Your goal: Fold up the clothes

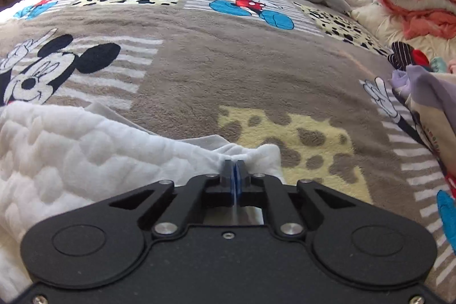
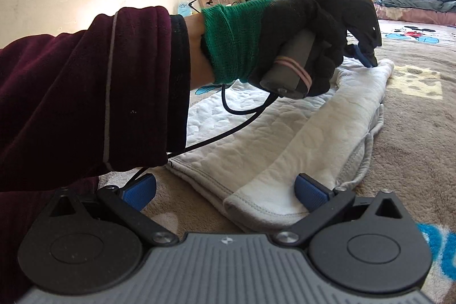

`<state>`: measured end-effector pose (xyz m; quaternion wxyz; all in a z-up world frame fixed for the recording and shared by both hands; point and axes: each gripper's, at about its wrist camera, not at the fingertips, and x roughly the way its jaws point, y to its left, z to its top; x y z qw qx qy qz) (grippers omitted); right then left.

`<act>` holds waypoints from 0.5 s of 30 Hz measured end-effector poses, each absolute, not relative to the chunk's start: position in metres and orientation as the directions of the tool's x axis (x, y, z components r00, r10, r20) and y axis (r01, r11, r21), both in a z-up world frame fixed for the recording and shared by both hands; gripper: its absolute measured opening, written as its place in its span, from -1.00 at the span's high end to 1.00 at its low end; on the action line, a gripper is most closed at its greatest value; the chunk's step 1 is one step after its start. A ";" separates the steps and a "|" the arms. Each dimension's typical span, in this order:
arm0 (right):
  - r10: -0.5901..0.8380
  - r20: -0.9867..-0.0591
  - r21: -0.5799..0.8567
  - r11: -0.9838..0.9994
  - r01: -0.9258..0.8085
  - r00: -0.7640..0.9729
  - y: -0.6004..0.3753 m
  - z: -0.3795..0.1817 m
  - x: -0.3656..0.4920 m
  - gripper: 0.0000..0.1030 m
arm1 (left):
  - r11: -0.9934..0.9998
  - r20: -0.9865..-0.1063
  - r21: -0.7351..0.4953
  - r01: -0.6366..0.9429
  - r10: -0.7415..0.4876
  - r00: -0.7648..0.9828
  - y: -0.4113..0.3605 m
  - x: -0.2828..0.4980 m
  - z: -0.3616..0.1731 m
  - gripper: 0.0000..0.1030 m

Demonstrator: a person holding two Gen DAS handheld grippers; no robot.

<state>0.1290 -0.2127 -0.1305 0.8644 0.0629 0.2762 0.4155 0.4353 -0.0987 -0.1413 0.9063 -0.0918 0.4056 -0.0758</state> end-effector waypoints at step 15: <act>0.757 -0.417 0.345 0.643 -0.684 0.503 -0.215 -0.135 0.139 -1.00 | 0.771 -0.512 -0.627 -0.114 -0.297 0.806 0.069 0.326 -0.098 0.08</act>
